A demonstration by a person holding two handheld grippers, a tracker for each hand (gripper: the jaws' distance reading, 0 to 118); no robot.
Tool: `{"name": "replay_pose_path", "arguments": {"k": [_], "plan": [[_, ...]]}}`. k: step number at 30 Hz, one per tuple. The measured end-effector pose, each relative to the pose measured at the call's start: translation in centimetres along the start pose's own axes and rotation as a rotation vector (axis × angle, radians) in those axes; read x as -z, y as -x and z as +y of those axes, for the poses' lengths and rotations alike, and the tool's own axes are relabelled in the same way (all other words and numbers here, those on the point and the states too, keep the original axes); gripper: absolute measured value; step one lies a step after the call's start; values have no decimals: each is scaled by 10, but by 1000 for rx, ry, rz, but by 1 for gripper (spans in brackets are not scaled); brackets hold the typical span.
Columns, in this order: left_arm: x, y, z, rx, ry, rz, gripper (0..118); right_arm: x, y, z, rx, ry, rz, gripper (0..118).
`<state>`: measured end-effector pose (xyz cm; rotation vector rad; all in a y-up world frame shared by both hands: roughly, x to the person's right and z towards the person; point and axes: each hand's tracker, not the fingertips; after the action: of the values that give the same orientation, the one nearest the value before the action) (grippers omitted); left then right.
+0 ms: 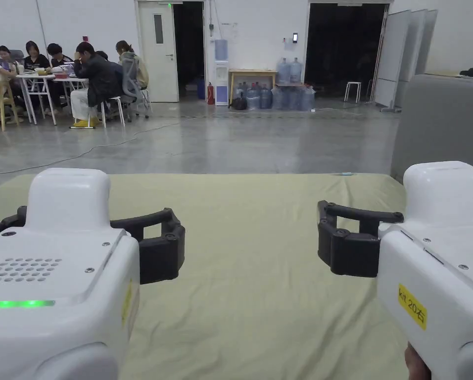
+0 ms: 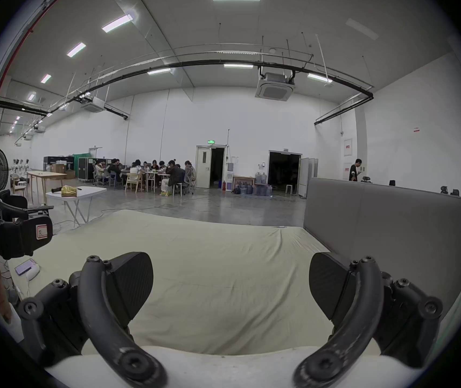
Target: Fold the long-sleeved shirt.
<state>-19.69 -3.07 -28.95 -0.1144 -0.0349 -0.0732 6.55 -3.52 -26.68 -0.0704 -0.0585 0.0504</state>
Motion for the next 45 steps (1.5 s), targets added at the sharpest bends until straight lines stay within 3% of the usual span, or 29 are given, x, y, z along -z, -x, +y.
{"name": "replay_pose_path", "arguments": {"k": [31,32,33,34,35,36,38,43,45], "plan": [[5,5,-2,-9,16,6,110,1,0,-1,24,15,-4,112],[6,6,-3,-15,20,-2,107,2,0,-1,30,18,0,108],[5,7,-4,-33,20,-26,94,0,-1,-2,35,17,16,94],[3,9,-6,-46,2,-39,40,-1,0,-4,34,8,26,46],[3,8,-7,-57,-20,-40,0,0,3,-3,14,9,18,0],[6,4,-6,-44,0,-3,0,4,6,-4,-21,35,-21,0],[10,3,-9,-3,35,-22,0,7,15,-18,-40,38,-8,0],[18,12,-10,-89,123,-59,0,7,12,-20,1,43,28,0],[18,23,-5,-108,154,-17,0,10,14,-16,-47,42,-9,0]]}}
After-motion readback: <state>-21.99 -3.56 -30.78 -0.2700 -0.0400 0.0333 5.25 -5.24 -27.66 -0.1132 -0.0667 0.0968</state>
